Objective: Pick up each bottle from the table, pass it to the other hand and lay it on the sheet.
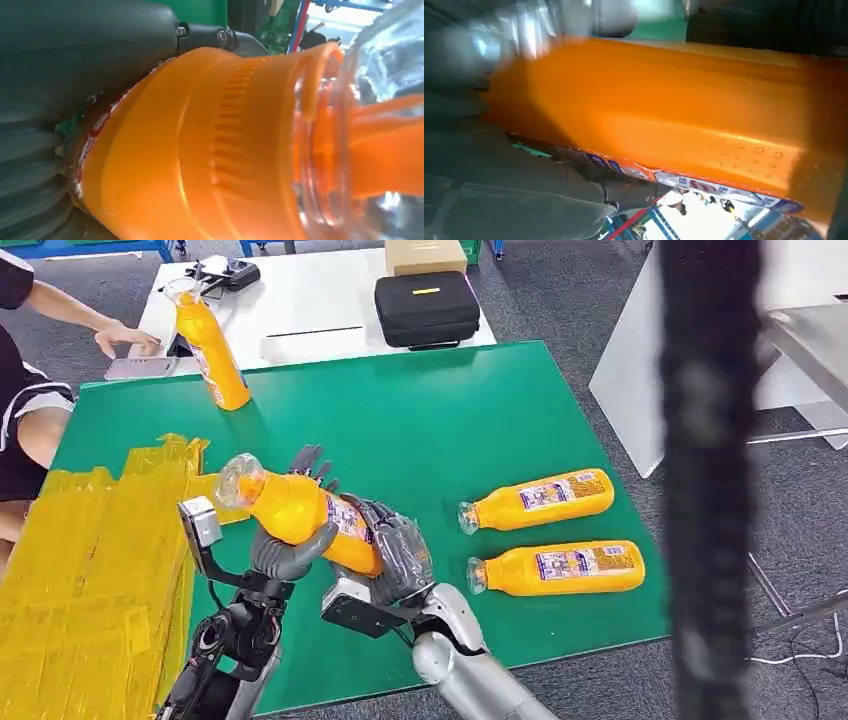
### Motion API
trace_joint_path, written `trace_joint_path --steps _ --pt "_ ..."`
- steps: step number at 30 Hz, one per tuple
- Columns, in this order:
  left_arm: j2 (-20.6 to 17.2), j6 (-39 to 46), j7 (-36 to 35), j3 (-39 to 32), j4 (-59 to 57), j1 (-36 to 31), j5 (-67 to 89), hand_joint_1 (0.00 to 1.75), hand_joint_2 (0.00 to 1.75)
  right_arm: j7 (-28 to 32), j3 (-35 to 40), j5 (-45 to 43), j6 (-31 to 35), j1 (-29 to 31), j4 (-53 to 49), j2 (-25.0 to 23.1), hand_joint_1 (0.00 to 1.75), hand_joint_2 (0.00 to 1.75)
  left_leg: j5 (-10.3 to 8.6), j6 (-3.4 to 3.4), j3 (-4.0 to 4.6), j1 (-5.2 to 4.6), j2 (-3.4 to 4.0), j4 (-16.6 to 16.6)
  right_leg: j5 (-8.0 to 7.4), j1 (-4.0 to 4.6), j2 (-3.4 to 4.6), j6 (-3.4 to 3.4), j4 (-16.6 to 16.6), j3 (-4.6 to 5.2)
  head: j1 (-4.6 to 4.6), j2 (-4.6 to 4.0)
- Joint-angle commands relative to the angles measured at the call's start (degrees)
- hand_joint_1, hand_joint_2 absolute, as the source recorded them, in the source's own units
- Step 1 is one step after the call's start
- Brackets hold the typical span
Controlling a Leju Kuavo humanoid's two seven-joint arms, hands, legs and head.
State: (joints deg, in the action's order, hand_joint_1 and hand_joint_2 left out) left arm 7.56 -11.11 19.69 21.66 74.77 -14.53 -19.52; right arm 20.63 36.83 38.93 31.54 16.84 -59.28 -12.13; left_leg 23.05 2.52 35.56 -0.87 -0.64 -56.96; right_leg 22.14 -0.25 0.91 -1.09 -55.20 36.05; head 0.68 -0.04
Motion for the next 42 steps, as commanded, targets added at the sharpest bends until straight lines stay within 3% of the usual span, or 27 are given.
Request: trace_joint_path --steps 1,2,5,14,15,16,17,18,25,31,33,35,39,42 --pt "0.06 1.34 1.18 -0.44 -4.92 -3.62 0.39 1.75 1.75 0.98 4.46 -0.47 -0.40 1.33 5.59 0.24 1.75 1.75 0.11 -0.19 -0.28 0.09 -0.06 0.01 0.12 0.09 -0.15 0.03 0.04 -0.33 0.00 0.00" --pt "0.05 1.34 1.18 -0.47 -4.84 -3.71 0.39 1.75 1.75 0.98 4.45 -0.46 -0.44 1.45 5.56 0.24 1.75 1.75 0.30 -0.36 -0.59 0.14 -0.05 -0.09 0.32 0.15 -0.24 0.06 -0.05 -0.65 0.02 0.00" --pt "0.06 2.09 1.02 -0.92 -3.66 -3.43 0.16 1.75 1.75 0.78 4.26 -1.20 -0.75 1.89 5.10 0.16 1.75 1.75 0.07 -0.15 -0.15 0.06 -0.02 -0.01 0.08 0.07 -0.10 0.02 0.01 -0.18 0.00 0.00" --pt "-0.21 4.03 1.42 -1.25 -1.37 -2.16 0.36 1.75 1.75 0.54 3.79 -1.98 -0.22 1.77 3.73 0.48 1.75 1.75 0.10 -0.16 -0.20 0.07 -0.01 -0.01 0.11 0.07 -0.10 0.02 0.01 -0.24 0.00 0.00" --pt "-0.50 4.06 2.28 -0.98 -0.75 -2.03 0.91 1.75 1.75 1.91 2.80 -3.56 1.10 1.18 2.48 0.33 0.94 1.75 0.21 -0.24 -0.37 0.10 0.02 -0.07 0.21 0.10 -0.12 0.03 -0.04 -0.41 0.02 0.00" --pt "-0.82 4.01 3.39 -0.78 0.30 -1.90 1.54 1.75 1.75 3.02 2.00 -4.92 2.05 0.78 1.16 0.46 0.00 1.75 0.10 -0.16 -0.19 0.06 -0.02 -0.03 0.11 0.06 -0.11 0.02 -0.02 -0.22 0.00 0.00" --pt "-0.94 4.29 3.80 -0.86 0.95 -1.84 1.97 1.75 1.75 3.32 1.52 -5.49 2.53 0.49 0.03 0.75 0.00 1.75 0.34 -0.33 -0.51 0.12 0.00 -0.17 0.34 0.13 -0.19 0.04 -0.14 -0.56 0.00 0.00" --pt "-1.02 5.30 4.62 -1.19 1.89 -1.77 3.02 1.75 1.75 3.75 0.53 -6.45 3.55 -0.16 -1.97 1.12 0.00 1.75 0.08 -0.15 -0.13 0.06 -0.03 -0.03 0.09 0.06 -0.11 0.02 -0.01 -0.17 0.00 0.00" --pt "-1.22 7.55 5.48 -2.43 3.21 -1.77 5.18 1.75 1.75 3.74 -1.10 -7.75 3.89 -1.42 -6.03 2.25 0.00 1.75 0.10 -0.17 -0.19 0.07 -0.01 -0.03 0.10 0.07 -0.11 0.02 0.00 -0.23 0.00 0.00" --pt "-2.77 39.44 12.22 -7.99 10.15 2.08 37.52 1.75 1.75 2.73 -7.74 -9.50 3.60 -10.96 -26.98 8.42 0.00 1.75 0.20 -0.20 -0.24 0.08 -0.10 -0.07 0.22 0.08 -0.22 0.01 -0.04 -0.31 0.02 0.00" --pt "-4.25 48.81 7.29 -9.29 6.82 2.47 58.33 1.75 1.75 3.94 -10.93 -7.90 7.46 -14.49 -30.60 10.24 0.00 1.75 0.19 -0.19 -0.32 0.05 -0.13 0.00 0.24 0.05 -0.25 0.01 0.00 -0.38 0.02 0.00" --pt "-4.58 50.67 3.77 -9.94 3.32 1.66 68.15 1.75 1.75 4.69 -13.09 -7.81 8.46 -17.25 -32.64 11.22 0.00 1.75 0.14 -0.17 -0.38 0.03 -0.21 0.09 0.21 0.04 -0.31 0.00 0.09 -0.46 0.02 0.00" --pt "-4.30 51.00 3.92 -9.92 2.44 1.20 68.24 1.75 1.75 4.95 -13.13 -7.94 8.46 -17.34 -32.44 10.87 0.00 1.75 0.17 -0.14 -0.26 0.03 -0.36 0.01 0.29 0.03 -0.34 -0.11 0.03 -0.37 -0.02 0.00" --pt "-5.54 50.12 -13.05 -12.69 -3.66 -0.49 98.29 1.75 1.75 4.33 -14.94 -6.61 8.38 -16.21 -31.63 9.95 0.00 1.75 0.28 -0.23 -0.35 0.04 -0.16 -0.01 0.30 0.03 -0.19 -0.08 -0.02 -0.43 0.02 0.00"
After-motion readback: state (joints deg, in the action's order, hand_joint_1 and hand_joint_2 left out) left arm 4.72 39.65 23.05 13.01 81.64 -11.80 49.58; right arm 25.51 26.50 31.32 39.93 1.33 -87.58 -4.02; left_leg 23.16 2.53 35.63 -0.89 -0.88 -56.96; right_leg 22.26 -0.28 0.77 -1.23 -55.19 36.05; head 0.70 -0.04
